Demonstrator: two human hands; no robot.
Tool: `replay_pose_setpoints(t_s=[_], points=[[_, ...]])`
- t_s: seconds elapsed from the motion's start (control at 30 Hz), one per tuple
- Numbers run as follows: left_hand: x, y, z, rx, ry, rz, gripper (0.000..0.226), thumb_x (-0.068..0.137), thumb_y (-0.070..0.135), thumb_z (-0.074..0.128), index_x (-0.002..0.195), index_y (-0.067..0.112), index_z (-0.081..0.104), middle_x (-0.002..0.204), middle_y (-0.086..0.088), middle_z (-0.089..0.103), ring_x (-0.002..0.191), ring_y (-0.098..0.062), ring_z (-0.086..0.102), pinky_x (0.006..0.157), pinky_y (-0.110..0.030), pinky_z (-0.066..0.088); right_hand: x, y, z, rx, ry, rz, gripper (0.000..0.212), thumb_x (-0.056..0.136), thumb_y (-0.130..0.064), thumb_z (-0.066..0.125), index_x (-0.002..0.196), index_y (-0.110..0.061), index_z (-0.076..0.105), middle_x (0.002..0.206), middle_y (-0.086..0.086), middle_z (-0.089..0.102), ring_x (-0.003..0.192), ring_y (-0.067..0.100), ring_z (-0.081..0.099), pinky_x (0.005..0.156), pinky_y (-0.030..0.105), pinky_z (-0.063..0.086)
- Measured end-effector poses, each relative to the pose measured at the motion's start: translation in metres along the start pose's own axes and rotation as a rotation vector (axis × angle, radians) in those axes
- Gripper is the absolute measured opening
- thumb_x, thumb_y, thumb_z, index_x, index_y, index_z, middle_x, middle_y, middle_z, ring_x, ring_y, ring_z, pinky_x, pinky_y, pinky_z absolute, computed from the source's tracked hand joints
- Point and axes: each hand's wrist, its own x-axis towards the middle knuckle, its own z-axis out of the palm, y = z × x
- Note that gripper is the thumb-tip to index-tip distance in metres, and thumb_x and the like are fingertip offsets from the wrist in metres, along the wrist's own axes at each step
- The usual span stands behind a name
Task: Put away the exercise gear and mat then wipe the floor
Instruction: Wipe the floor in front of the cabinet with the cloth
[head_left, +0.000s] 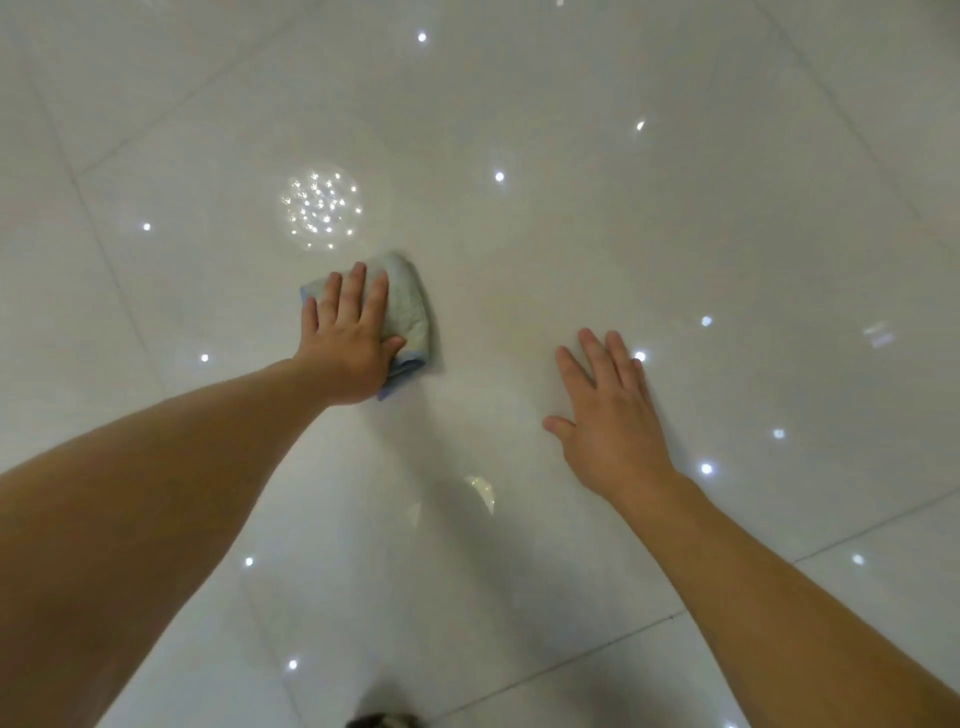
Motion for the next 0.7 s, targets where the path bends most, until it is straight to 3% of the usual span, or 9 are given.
replay_pose_setpoints(t_s=[0.17,0.33,0.53,0.7], points=[[0.008,-0.013,-0.001,0.014,0.036,0.110,0.076,0.099,0.048,0.042,0.158,0.019,0.004,0.166,-0.008,-0.002,0.151,-0.036,0.001,0.119,-0.057,0.005,0.001,-0.001,0.000,-0.004,-0.009,0.005,0.077,0.086,-0.040,0.066,0.151,-0.021,0.030,0.161,0.007,0.016,0.149,0.029,0.004,0.119,0.041,0.004],[0.008,-0.018,0.005,0.005,0.117,0.167,0.082,0.087,0.058,0.025,0.157,0.018,0.015,0.165,-0.010,0.010,0.150,-0.038,0.010,0.117,-0.059,0.009,-0.001,0.006,0.003,0.013,0.016,-0.007,0.076,0.087,-0.045,0.063,0.152,-0.026,0.026,0.162,0.001,0.011,0.150,0.023,0.000,0.119,0.036,0.000],[0.009,-0.020,0.010,-0.028,0.184,0.210,0.077,0.090,0.052,0.035,0.157,0.017,0.018,0.165,-0.011,0.012,0.149,-0.038,0.011,0.118,-0.059,0.008,0.001,0.010,0.007,-0.002,0.040,-0.016,0.077,0.086,-0.044,0.064,0.152,-0.026,0.028,0.162,0.000,0.013,0.150,0.022,0.001,0.119,0.034,0.000],[0.013,-0.021,0.015,-0.042,0.217,0.237,0.073,0.098,0.047,0.043,0.158,0.019,0.013,0.165,-0.008,0.009,0.150,-0.036,0.007,0.119,-0.058,0.004,0.000,0.012,0.005,-0.018,0.010,0.009,0.077,0.089,-0.046,0.059,0.153,-0.031,0.018,0.162,-0.005,0.005,0.149,0.017,-0.007,0.118,0.032,-0.004]])
